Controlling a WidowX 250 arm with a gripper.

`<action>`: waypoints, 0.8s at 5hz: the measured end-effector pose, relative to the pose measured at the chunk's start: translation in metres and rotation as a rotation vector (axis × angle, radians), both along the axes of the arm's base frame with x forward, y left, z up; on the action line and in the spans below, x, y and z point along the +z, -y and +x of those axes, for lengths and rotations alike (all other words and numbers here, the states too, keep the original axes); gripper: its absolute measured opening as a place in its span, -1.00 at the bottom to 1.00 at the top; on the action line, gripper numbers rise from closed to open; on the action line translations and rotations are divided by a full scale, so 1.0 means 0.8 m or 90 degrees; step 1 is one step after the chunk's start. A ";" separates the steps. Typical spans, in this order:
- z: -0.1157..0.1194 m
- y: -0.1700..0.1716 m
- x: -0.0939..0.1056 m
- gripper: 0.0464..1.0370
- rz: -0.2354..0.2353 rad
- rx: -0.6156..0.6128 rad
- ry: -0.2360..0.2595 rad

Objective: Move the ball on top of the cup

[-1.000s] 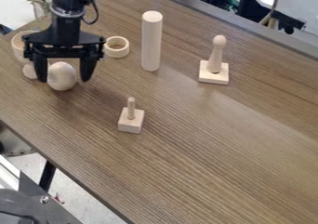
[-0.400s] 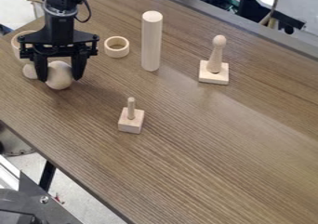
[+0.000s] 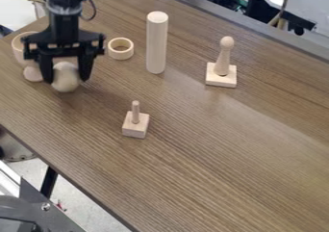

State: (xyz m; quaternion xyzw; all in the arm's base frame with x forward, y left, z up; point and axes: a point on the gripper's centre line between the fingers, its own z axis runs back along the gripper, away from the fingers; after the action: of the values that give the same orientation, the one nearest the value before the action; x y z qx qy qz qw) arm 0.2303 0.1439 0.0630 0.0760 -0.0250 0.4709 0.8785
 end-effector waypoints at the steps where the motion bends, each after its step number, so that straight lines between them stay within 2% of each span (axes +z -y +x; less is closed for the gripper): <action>1: 0.021 0.014 0.055 0.37 0.019 -0.036 0.070; 2: 0.030 0.016 0.088 0.36 0.036 -0.045 0.111; 3: 0.032 0.006 0.104 0.37 0.059 -0.037 0.130; 4: 0.030 -0.027 0.113 0.36 0.079 0.003 0.143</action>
State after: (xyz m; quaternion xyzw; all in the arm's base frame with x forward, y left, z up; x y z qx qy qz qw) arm 0.2547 0.1655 0.1536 0.0772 -0.1520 0.4757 0.8629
